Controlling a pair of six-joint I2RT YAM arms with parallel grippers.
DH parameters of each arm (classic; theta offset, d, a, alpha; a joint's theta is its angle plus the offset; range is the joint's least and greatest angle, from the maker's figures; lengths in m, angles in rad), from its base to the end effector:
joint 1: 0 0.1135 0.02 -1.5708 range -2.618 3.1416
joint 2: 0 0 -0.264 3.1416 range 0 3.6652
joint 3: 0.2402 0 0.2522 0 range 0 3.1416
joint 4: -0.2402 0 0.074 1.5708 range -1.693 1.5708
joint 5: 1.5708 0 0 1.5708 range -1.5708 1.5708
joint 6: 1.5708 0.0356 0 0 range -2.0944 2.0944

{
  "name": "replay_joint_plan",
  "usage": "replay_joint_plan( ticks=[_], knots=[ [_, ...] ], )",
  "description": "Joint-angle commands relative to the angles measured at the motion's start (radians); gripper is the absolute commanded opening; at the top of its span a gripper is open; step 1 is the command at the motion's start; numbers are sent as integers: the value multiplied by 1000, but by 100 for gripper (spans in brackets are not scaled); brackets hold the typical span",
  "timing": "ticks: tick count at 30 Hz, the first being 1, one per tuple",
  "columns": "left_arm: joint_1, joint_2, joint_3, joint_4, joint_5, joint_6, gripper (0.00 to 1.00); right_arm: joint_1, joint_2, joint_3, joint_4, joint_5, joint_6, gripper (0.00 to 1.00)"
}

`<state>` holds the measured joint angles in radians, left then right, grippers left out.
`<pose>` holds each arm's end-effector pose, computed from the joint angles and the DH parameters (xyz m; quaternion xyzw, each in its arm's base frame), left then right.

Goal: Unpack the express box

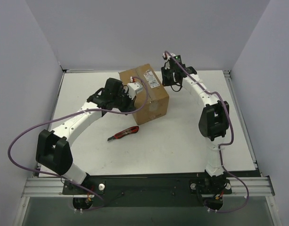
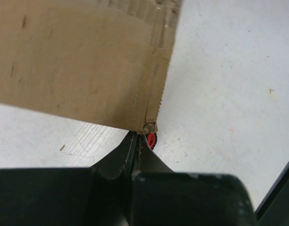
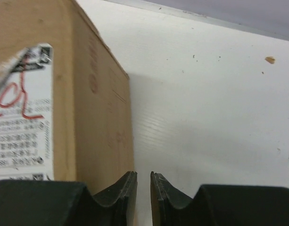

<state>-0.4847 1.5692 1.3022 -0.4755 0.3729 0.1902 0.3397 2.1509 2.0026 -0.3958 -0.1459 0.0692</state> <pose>0.3042 -0.1749 0.2983 0.3682 0.8242 -0.2259 0.3663 0.4785 0.1746 0.3009 -0.1526 0.8560 0.1616 0.4667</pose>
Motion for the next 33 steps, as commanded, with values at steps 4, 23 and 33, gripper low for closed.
replay_joint_plan(
  ticks=[4, 23, 33],
  knots=[
    [-28, -81, -24, -70, 44, 72, 0, -13, -63, -96, -14, -18, -19, 25],
    [365, 242, 458, 232, -52, -445, 85, -105, -379, -430, -17, -89, -2, 59],
    [403, 471, 441, 521, 418, -701, 90, -105, -500, -614, -17, -213, -39, 67]
  ],
)
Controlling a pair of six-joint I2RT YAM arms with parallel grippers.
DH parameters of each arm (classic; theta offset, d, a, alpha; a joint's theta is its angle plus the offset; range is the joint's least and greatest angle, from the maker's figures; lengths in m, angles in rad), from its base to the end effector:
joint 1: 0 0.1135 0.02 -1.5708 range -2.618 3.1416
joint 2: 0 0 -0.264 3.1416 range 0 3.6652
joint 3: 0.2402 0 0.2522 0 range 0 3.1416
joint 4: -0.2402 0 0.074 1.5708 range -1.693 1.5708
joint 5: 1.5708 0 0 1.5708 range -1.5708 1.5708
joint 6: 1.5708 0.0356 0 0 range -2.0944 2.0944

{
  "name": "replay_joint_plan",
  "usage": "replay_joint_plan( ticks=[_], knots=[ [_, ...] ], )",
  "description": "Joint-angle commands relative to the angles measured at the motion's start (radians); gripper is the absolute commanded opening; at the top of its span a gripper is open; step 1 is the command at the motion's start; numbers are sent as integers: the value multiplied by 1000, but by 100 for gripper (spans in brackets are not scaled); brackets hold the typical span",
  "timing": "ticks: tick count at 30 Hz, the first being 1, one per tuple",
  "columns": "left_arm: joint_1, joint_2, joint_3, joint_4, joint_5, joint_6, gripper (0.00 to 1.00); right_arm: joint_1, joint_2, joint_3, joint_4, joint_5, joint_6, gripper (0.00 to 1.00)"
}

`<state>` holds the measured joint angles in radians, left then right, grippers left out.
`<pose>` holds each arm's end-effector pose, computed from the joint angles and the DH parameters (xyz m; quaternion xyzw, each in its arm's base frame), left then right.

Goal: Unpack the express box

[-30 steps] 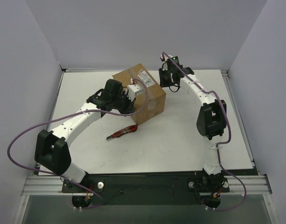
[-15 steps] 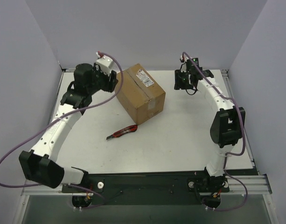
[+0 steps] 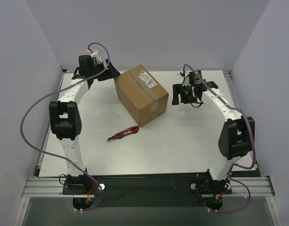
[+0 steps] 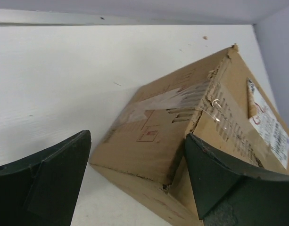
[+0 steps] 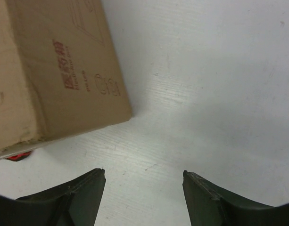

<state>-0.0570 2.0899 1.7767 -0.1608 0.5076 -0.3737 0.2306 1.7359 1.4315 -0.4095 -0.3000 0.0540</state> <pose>0.4942 -0.0455 0.2763 -0.0010 0.8363 -0.3172 0.4472 0.3838 0.1009 0.2870 -0.1412 0.8904 0.1928 0.3874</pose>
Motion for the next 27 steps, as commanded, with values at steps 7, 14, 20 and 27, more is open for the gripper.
replay_joint_plan(
  ticks=[7, 14, 20, 27],
  knots=[
    [-41, -137, -243, 234, 362, -182, 90, 4, -105, -97, -3, -50, -37, 67],
    [83, -335, -359, -14, 174, -39, 95, -22, -96, -75, -22, -68, -40, 66],
    [132, -588, -572, -283, 233, 391, 97, -86, -148, -134, -23, -82, -46, 68],
    [-136, -734, -790, -548, 41, 1013, 97, -111, -174, -143, -20, -171, -118, 68]
  ],
)
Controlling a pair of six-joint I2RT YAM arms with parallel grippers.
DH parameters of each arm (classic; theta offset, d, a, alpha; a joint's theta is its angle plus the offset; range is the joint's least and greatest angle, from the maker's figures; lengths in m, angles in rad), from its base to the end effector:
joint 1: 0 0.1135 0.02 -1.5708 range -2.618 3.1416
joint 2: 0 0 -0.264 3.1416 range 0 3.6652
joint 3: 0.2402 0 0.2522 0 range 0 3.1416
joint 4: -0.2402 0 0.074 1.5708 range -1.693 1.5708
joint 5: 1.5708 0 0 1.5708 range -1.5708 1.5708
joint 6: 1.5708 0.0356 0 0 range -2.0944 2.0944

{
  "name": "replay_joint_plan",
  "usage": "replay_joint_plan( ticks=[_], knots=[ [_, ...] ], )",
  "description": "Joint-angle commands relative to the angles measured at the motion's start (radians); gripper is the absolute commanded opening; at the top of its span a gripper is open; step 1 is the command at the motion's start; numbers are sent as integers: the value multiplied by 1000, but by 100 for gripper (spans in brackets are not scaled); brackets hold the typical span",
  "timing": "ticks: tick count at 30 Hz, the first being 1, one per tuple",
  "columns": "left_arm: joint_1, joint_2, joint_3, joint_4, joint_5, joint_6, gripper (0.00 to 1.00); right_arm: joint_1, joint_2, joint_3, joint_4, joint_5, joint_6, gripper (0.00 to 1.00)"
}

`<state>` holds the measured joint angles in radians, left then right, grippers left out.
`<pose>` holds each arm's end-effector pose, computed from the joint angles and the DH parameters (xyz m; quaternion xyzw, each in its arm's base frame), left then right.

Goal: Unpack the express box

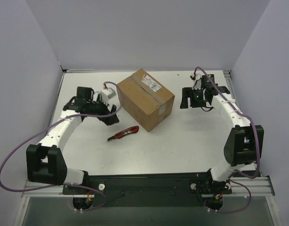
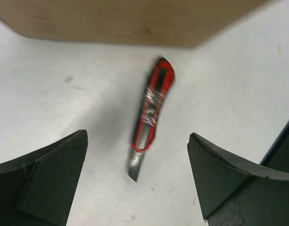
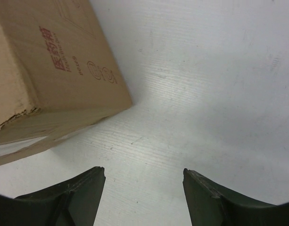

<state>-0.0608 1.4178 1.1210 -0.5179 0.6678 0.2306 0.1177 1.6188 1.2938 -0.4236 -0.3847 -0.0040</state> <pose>0.2996 -0.0403 0.2860 0.2472 0.8512 -0.2739 0.3733 0.3583 0.0558 0.2830 -0.1310 0.8935 0.1972 0.3817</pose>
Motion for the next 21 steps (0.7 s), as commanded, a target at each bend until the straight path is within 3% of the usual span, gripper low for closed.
replay_joint_plan(
  ticks=[1, 5, 9, 21],
  knots=[
    [-154, -103, -167, -164, -144, 417, 97, 2, -59, -7, -4, -100, -63, 67],
    [-282, -143, -268, -33, -250, 464, 97, 2, -65, -20, -6, -126, -59, 67],
    [-344, -91, -299, 31, -301, 411, 97, 2, -80, -48, -6, -123, -56, 67],
    [-393, 69, -311, 176, -384, 355, 88, 2, -123, -108, 6, -117, -48, 67]
  ],
)
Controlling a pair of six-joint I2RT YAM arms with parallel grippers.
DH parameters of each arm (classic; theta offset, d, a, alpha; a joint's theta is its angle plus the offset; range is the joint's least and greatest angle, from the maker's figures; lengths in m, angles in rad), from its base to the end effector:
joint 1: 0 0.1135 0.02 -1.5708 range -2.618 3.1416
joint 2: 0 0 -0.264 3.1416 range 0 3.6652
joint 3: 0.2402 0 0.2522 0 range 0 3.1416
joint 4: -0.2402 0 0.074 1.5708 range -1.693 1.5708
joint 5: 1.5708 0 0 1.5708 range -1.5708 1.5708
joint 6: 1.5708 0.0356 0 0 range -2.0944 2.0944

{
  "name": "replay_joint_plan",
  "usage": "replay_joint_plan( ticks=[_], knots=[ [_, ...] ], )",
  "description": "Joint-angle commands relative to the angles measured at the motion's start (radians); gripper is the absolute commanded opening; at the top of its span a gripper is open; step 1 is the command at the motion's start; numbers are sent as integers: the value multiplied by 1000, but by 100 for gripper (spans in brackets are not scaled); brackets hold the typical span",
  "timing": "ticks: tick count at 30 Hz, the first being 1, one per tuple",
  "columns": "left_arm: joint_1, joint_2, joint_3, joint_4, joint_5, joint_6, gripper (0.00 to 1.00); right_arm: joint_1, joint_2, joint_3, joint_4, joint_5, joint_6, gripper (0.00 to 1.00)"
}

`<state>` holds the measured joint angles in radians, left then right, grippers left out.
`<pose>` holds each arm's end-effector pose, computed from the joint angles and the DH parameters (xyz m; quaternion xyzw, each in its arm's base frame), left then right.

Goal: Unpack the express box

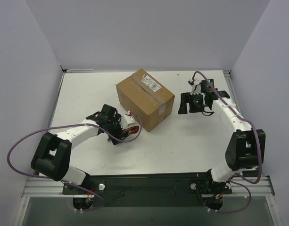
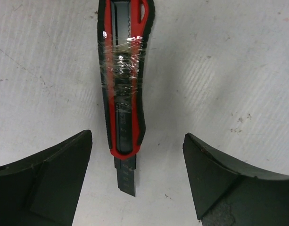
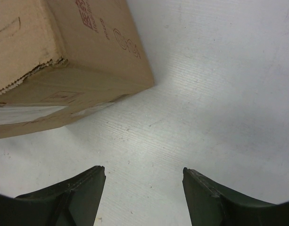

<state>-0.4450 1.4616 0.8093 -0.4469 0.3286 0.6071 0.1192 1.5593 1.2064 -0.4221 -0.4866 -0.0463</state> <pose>0.2399 -0.1271 0.1790 0.5147 0.8104 -0.1399 0.2426 0.3385 0.0573 0.2753 -0.1670 0.8840 0.2356 0.3677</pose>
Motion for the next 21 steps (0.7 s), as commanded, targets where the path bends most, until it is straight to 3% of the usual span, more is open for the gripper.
replay_joint_plan(
  ticks=[1, 11, 18, 21],
  knots=[
    [-11, 32, 1, 115, -52, -24, 87, -1, -67, -30, 5, -15, -7, 67],
    [-35, 88, -21, 119, -68, -23, 55, -1, -85, -61, 19, -13, -18, 67],
    [-40, 111, -38, -13, -30, 16, 34, 2, -70, 8, 8, -82, -24, 68],
    [-40, 80, -58, -23, -31, 7, 16, 28, -79, 45, -12, -113, -36, 68]
  ],
)
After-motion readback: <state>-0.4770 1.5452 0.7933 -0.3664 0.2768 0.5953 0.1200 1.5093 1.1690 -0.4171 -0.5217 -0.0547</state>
